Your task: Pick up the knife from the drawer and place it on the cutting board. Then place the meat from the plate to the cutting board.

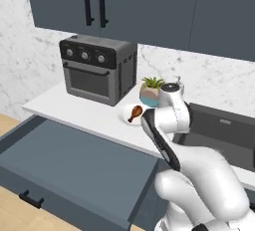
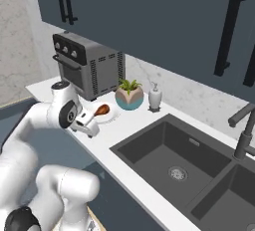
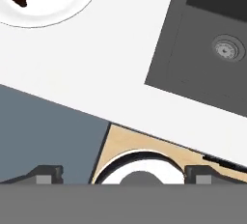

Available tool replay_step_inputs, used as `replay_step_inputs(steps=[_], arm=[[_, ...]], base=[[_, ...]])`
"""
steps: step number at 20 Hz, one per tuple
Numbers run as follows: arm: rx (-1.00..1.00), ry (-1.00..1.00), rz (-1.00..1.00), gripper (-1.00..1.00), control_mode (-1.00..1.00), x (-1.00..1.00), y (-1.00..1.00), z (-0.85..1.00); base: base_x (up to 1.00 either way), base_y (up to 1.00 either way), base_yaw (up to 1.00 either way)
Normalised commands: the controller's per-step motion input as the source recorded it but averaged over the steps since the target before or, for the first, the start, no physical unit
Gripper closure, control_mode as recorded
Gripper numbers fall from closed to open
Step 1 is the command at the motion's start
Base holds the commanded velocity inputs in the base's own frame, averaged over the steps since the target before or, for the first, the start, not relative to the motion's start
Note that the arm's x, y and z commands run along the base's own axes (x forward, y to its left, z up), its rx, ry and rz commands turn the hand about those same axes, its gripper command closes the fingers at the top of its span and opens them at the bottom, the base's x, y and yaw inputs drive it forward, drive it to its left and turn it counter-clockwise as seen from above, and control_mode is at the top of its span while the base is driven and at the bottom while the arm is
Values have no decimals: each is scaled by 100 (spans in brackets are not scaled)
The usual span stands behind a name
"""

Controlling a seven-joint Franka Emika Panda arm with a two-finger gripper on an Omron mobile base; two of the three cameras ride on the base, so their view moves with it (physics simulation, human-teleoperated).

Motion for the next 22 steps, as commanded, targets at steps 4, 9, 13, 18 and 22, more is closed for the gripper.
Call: replay_step_inputs(steps=[4, 9, 13, 18, 22], arm=[[3, 0, 1, -100, -100, 94, 0, -6], [0, 0, 0, -100, -100, 90, 4, 0], [0, 0, 0, -100, -100, 75, 13, 0], [0, 0, 0, -100, -100, 60, 13, -4], [0, 0, 0, -100, -100, 56, 0, -1]], base=[[0, 0, 0], [0, 0, 0], [0, 0, 0], [0, 0, 0], [0, 0, 0]])
